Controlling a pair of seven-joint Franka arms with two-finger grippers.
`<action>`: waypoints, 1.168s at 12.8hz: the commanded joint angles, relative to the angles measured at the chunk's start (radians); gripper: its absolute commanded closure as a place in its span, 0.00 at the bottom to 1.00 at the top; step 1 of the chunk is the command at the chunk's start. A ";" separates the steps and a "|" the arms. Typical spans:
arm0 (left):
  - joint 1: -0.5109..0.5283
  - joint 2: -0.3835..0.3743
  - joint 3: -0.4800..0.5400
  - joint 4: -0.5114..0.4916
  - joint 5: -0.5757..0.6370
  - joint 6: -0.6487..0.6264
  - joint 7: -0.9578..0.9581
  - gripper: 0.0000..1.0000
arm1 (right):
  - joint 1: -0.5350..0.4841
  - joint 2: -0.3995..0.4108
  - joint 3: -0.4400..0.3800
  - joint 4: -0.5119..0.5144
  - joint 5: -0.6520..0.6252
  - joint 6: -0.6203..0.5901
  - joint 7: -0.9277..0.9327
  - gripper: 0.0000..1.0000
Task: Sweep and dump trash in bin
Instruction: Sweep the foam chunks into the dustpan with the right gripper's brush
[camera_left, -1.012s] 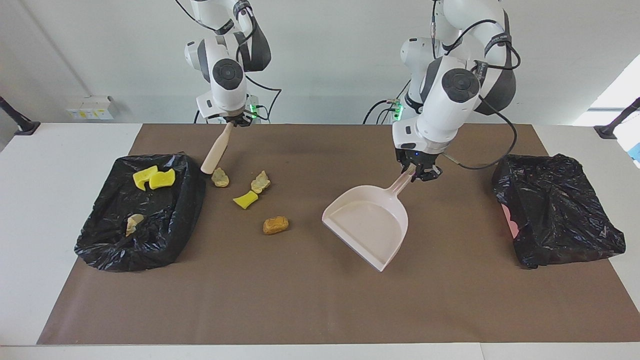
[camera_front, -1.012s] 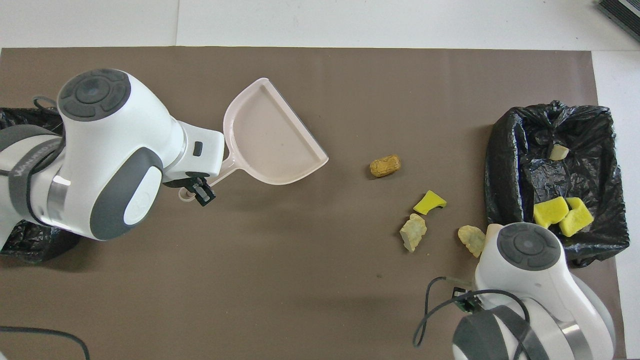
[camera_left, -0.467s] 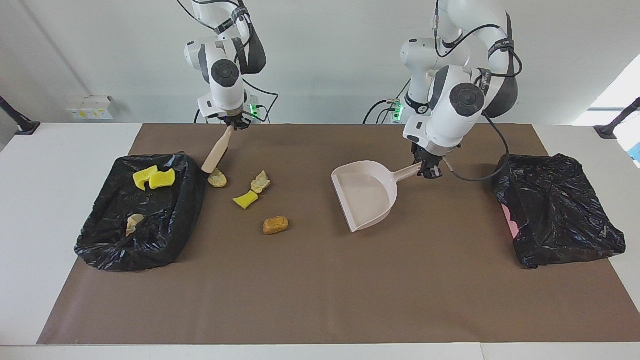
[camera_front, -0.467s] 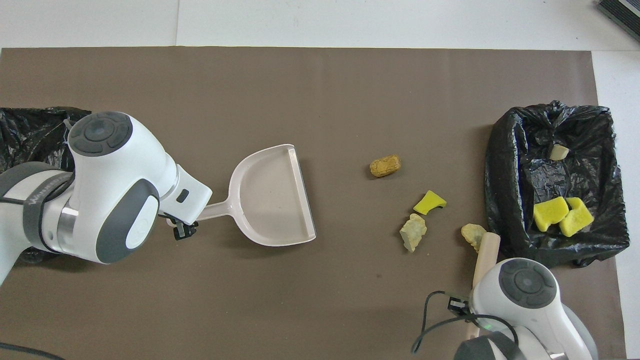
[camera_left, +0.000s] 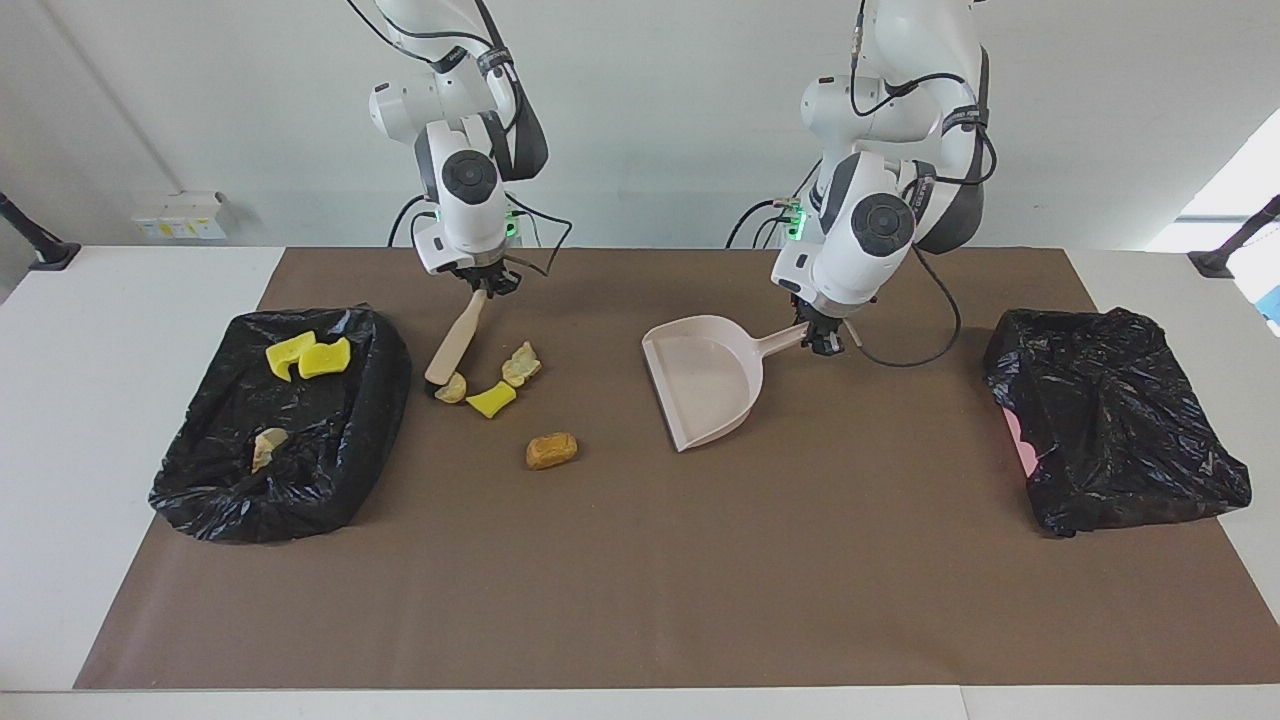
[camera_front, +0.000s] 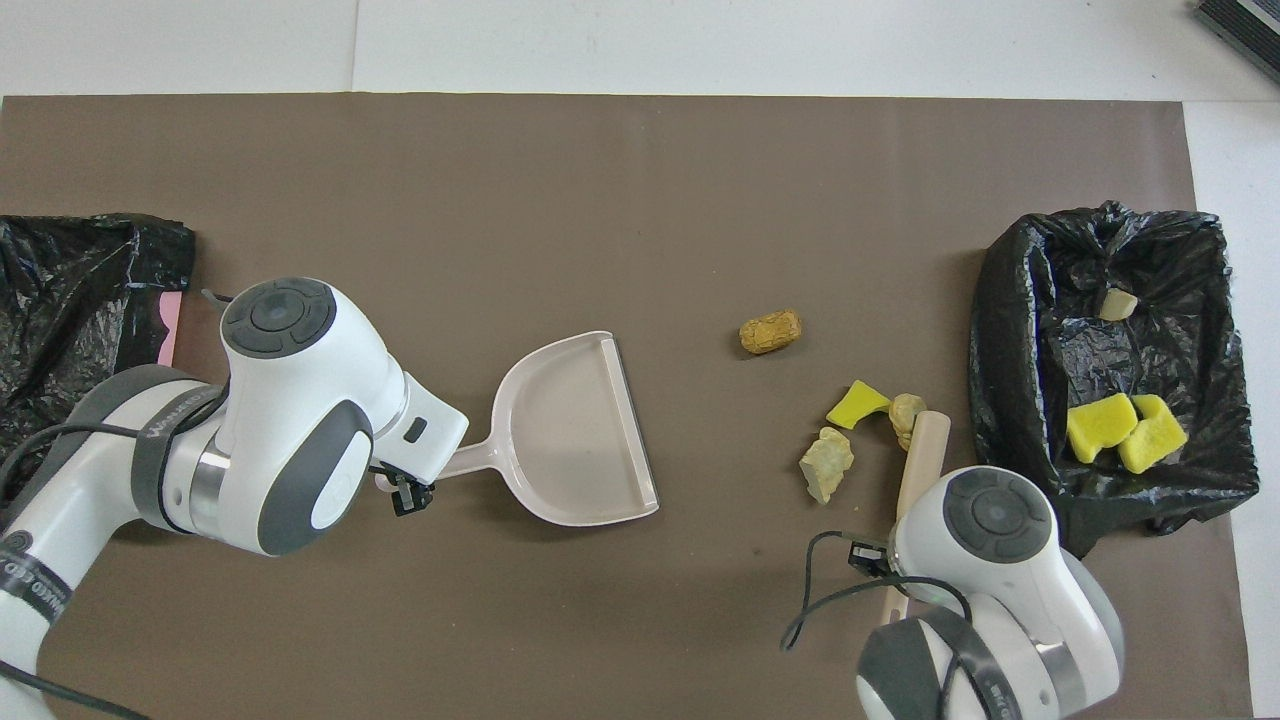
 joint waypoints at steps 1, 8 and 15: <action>-0.052 -0.039 0.012 -0.066 -0.028 0.099 -0.073 1.00 | 0.050 0.101 0.013 0.134 0.046 -0.003 0.001 1.00; -0.075 -0.030 0.015 -0.078 -0.028 0.132 -0.113 1.00 | 0.182 0.412 0.025 0.511 0.141 -0.017 -0.010 1.00; -0.071 -0.028 0.015 -0.078 -0.029 0.139 -0.139 1.00 | 0.236 0.419 0.040 0.628 0.252 -0.112 -0.170 1.00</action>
